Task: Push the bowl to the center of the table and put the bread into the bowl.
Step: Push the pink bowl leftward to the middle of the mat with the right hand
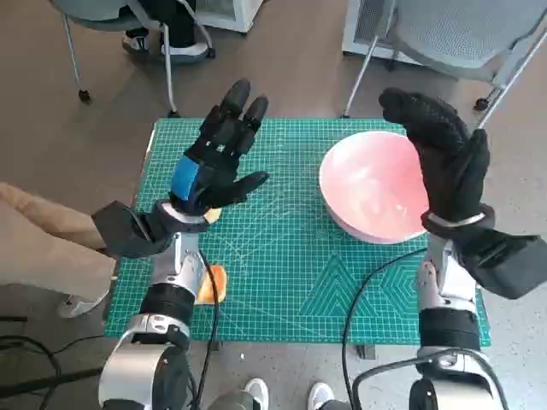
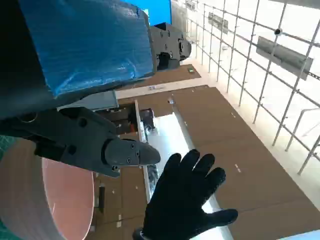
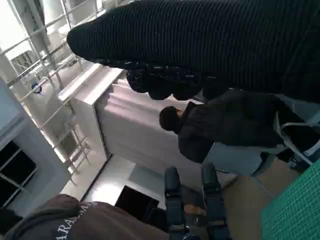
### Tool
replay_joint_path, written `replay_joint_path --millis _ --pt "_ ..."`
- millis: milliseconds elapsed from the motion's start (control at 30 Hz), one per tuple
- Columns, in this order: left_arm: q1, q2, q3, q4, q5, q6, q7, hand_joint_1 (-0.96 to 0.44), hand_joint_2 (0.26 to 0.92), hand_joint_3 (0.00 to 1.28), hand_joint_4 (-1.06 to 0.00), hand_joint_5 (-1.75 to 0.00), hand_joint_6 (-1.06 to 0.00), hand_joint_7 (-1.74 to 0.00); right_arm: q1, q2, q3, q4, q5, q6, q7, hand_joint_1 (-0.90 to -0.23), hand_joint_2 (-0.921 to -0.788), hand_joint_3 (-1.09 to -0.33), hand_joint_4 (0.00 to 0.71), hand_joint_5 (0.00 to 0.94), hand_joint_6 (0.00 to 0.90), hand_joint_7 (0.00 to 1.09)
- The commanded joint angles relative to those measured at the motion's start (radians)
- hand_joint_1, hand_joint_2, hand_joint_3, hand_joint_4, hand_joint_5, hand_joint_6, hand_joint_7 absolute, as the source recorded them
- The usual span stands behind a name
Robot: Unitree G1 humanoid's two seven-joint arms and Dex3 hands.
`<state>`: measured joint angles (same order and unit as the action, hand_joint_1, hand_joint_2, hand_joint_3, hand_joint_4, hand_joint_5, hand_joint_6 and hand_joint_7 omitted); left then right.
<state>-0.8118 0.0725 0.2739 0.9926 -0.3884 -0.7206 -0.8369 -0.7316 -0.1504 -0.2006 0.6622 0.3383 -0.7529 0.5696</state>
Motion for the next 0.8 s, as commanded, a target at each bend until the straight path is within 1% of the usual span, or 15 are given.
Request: replay_joint_path --millis 33,267,667,800 --pt "0.000 0.006 -0.008 -0.025 0.007 0.003 0.003 -0.37 0.921 0.24 -0.01 0.00 -0.14 0.00 0.011 0.006 0.007 -0.014 0.004 0.023 0.002 -0.618 -0.921 -0.721 0.243 0.001 0.095 0.54" --pt "0.002 0.004 -0.017 -0.060 0.009 0.010 0.011 -0.36 0.921 0.24 -0.01 0.00 -0.14 0.00 0.012 0.005 0.013 -0.036 0.005 0.033 -0.003 -0.618 -0.921 -0.720 0.243 0.002 0.092 0.54" --pt "0.008 0.003 -0.034 -0.100 0.009 0.014 0.023 -0.35 0.921 0.25 0.00 0.00 -0.13 0.00 0.006 0.006 0.020 -0.041 0.014 0.037 0.012 -0.624 -0.921 -0.719 0.244 0.001 0.091 0.53" --pt "0.009 0.002 -0.035 -0.099 0.009 0.010 0.023 -0.35 0.921 0.25 0.00 0.00 -0.13 0.00 0.004 0.000 0.018 -0.036 0.015 0.036 0.018 -0.626 -0.921 -0.718 0.244 0.001 0.091 0.53"
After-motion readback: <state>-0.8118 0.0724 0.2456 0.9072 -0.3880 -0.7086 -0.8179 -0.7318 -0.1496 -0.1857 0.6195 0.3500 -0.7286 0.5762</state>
